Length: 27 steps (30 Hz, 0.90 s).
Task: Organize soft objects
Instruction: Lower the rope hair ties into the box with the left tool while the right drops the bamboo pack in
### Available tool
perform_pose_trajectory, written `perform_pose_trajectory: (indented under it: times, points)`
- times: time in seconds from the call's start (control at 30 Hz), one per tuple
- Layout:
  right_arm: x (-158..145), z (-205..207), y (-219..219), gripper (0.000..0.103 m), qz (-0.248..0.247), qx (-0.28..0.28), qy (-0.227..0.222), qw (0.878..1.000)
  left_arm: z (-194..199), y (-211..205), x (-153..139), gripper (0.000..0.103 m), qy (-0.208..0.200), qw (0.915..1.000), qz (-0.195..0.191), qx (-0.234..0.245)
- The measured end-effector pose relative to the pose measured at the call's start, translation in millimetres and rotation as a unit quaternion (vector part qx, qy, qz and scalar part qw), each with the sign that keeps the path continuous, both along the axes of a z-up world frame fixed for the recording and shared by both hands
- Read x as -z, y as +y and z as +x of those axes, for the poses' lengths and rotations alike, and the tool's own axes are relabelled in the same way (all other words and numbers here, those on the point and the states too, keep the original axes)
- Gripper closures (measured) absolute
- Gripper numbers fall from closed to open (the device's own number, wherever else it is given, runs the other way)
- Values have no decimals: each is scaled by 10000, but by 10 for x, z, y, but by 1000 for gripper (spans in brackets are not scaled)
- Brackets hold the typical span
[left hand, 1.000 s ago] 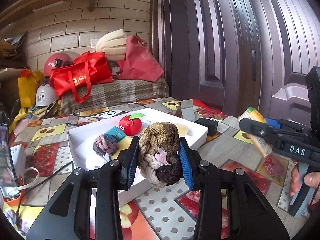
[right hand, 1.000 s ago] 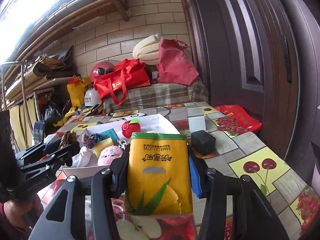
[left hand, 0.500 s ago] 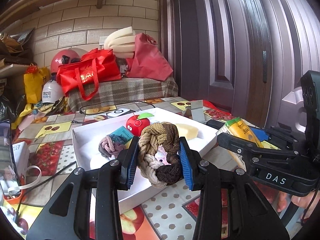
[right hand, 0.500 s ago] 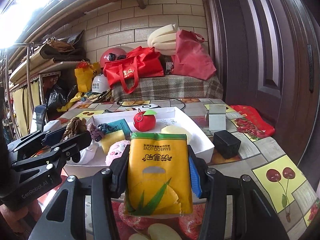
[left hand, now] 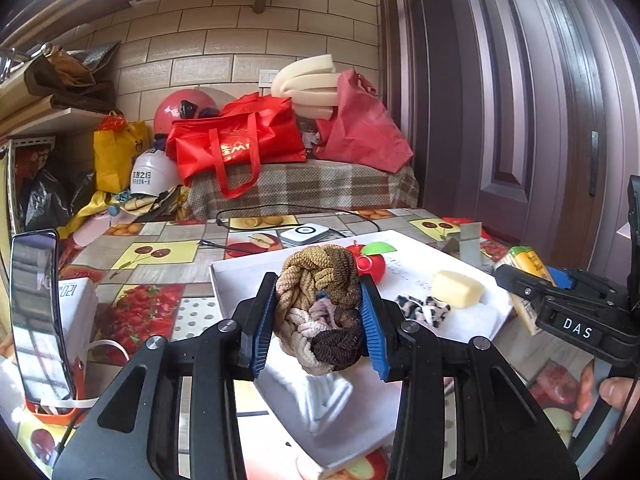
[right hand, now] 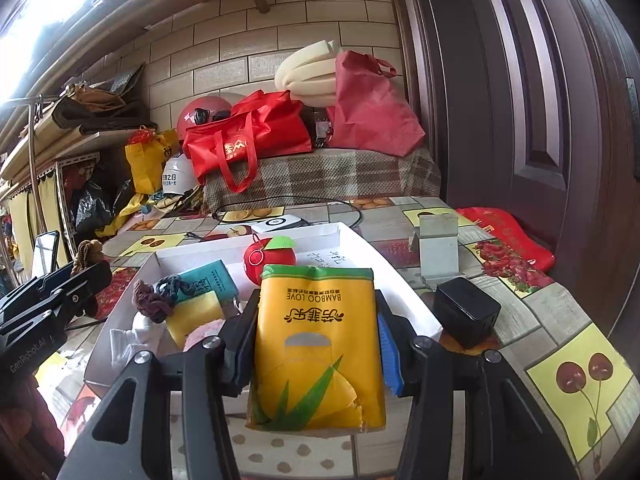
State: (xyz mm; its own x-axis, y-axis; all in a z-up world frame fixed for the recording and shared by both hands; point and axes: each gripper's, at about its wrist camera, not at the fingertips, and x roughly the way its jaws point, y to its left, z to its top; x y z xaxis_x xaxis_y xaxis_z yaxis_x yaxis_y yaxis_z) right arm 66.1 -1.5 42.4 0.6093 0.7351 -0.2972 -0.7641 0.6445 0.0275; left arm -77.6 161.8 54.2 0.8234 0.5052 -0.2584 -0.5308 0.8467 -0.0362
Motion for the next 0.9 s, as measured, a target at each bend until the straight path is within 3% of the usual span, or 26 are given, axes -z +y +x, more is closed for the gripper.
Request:
perform_pose_trajectory:
  times: [0.5, 0.7, 0.77, 0.8, 0.83, 0.87, 0.9]
  points:
    - [-19, 248, 559, 52, -87, 45, 9, 10000, 162, 783, 17, 64, -42, 9987, -267, -429]
    - [1, 238, 790, 52, -310, -7, -111, 9995, 432, 862, 12, 63, 207, 9993, -34, -303]
    - [15, 205, 894, 52, -482, -97, -191, 9986, 509, 878, 11, 52, 319, 9991, 8, -267]
    - [28, 196, 947, 51, -608, -143, -204, 9978, 520, 885, 12, 37, 325, 9990, 15, -311]
    - [35, 196, 989, 42, -716, -153, -212, 9971, 514, 889, 9, 16, 298, 9988, 27, -389]
    - [40, 199, 1002, 22, -763, -127, -224, 9968, 502, 889, 6, 4, 265, 9989, 27, -387]
    - [43, 205, 998, 14, -767, -77, -227, 9968, 487, 881, 3, 0, 227, 9990, 47, -381]
